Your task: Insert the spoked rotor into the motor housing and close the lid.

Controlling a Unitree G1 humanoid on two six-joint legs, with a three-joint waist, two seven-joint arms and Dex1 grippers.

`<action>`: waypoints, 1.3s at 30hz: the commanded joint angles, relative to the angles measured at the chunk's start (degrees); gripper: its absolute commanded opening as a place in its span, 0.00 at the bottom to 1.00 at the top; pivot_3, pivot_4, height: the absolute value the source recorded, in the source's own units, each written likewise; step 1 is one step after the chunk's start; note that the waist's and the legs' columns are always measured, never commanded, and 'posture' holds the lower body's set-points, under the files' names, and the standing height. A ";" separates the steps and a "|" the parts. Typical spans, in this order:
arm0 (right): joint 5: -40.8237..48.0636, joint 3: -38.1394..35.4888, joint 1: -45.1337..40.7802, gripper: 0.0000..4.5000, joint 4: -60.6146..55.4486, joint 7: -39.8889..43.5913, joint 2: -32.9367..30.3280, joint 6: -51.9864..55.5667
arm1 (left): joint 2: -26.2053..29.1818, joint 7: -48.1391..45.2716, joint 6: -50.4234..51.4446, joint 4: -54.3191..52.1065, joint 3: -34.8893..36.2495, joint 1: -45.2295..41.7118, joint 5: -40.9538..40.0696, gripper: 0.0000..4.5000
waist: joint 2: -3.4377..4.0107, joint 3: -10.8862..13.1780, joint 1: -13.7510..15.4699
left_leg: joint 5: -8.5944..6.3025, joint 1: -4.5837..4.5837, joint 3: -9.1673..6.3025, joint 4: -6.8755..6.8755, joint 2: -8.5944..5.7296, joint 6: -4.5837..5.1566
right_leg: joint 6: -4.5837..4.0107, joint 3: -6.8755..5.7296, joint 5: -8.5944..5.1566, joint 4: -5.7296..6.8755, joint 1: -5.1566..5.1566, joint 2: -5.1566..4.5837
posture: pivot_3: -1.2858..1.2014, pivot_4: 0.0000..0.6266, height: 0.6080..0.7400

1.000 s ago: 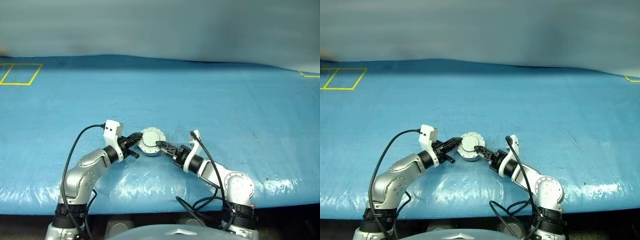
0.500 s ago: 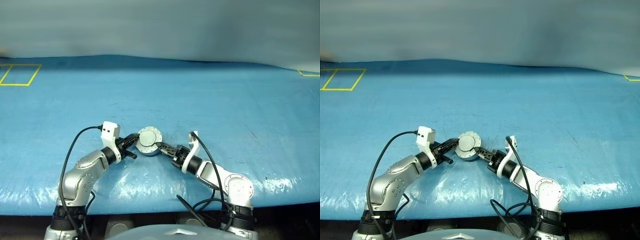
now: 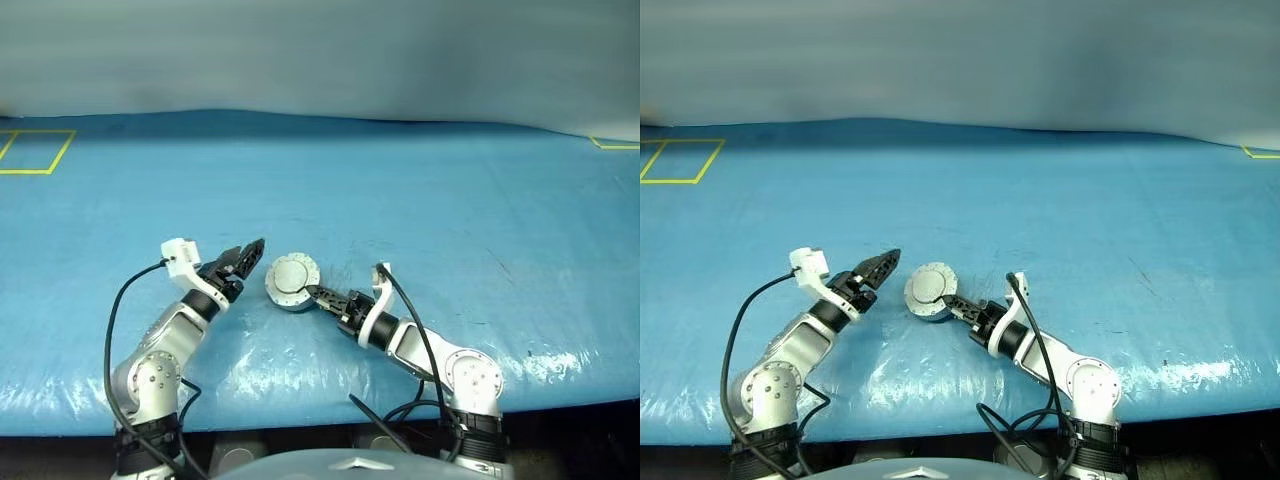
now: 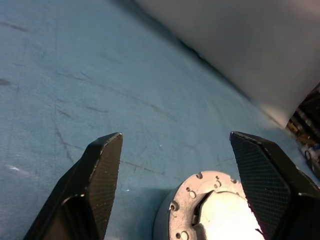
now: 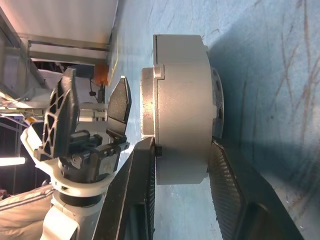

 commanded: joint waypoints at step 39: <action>15.65 7.68 -12.22 0.25 -1.83 -5.07 2.12 -7.37 | -8.92 2.53 -6.77 4.22 -8.45 9.91 -43.79 1.00 | 0.10 0.19 -0.01 | 0.00 -0.12 -0.12 0.09 -0.02 0.00 | -0.21 -0.01 0.13 0.02 0.00 0.07 | 0.52 0.24 1.00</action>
